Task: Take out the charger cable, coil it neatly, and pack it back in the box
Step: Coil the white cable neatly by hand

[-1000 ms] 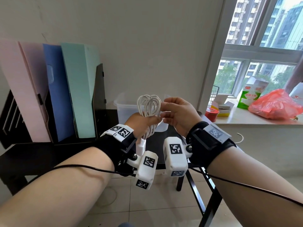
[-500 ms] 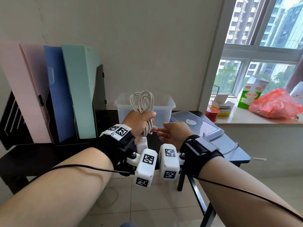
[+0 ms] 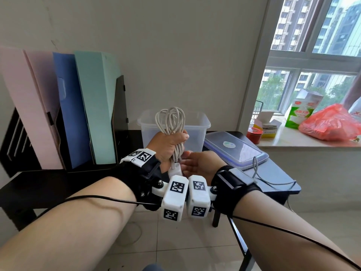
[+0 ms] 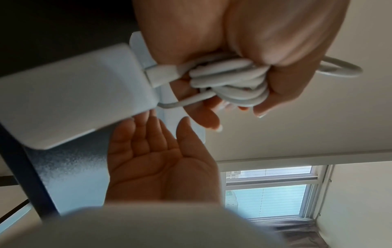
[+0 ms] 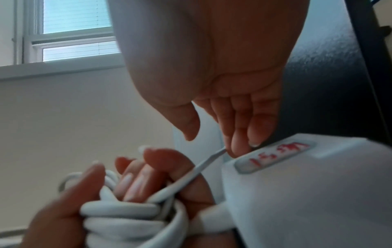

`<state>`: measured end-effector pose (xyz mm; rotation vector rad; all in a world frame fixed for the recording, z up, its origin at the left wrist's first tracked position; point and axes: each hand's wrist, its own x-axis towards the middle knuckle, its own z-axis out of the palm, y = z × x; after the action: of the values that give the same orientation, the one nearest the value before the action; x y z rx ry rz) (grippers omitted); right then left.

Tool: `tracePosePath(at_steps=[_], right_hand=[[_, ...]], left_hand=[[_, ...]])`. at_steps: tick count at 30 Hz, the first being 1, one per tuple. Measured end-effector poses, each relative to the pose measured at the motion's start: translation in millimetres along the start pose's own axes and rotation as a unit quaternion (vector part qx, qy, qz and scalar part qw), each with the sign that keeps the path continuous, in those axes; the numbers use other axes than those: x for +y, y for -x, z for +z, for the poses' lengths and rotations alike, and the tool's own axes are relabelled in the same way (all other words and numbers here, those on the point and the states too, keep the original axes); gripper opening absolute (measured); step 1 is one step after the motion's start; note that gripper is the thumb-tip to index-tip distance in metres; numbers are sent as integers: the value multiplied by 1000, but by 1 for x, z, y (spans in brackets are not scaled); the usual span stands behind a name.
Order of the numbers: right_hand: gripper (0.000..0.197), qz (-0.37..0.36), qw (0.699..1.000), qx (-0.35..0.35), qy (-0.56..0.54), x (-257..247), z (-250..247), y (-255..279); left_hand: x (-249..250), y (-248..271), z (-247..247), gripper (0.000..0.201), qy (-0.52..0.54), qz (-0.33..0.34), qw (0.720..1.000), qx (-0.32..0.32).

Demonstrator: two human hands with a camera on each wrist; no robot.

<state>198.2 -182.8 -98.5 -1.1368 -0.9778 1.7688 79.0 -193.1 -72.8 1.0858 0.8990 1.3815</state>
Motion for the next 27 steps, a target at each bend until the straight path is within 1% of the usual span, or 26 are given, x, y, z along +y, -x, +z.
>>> tracePosePath(at_steps=[2,3,5,7,8,11,13,15,17,20,21,23,25,27], right_hand=[[17,-13,1000,-5,-28,-2,0,0],[15,-30,999,8,-36,-3,0,-1],[14,-81,994,46,-52,-5,0,-4],[16,-141,986,70,-61,-7,-2,-6],[17,-169,982,79,-42,-8,-3,-6],[20,-230,965,92,89,-13,-4,-2],[23,-252,952,83,151,-17,-2,1],[21,-268,942,80,184,-21,-1,3],[18,-286,934,91,194,-24,-1,4],[22,-300,928,91,200,-27,-1,6],[23,-302,927,87,206,-27,0,8],[23,-311,920,85,221,-28,0,10],[23,-327,910,90,239,-28,1,11],[23,-342,898,98,258,-27,2,10]], left_hand=[[-1,1,-1,14,2,-1,1000,-3],[-1,1,-1,13,6,-1,1000,-3],[1,2,0,13,1,2,1000,9],[0,1,0,12,-21,2,999,34],[0,0,-1,12,-35,-1,998,49],[-4,-1,-3,9,-77,-22,994,79],[-6,-1,-4,12,-99,-39,991,82],[-6,1,-3,16,-107,-58,991,61],[-7,3,-2,17,-115,-75,990,30],[-7,4,-2,12,-131,-91,987,5],[-7,4,-2,10,-133,-96,987,7],[-6,3,-2,15,-139,-94,986,26],[-4,4,-1,12,-153,-87,983,52],[-2,5,0,13,-157,-87,982,65]])
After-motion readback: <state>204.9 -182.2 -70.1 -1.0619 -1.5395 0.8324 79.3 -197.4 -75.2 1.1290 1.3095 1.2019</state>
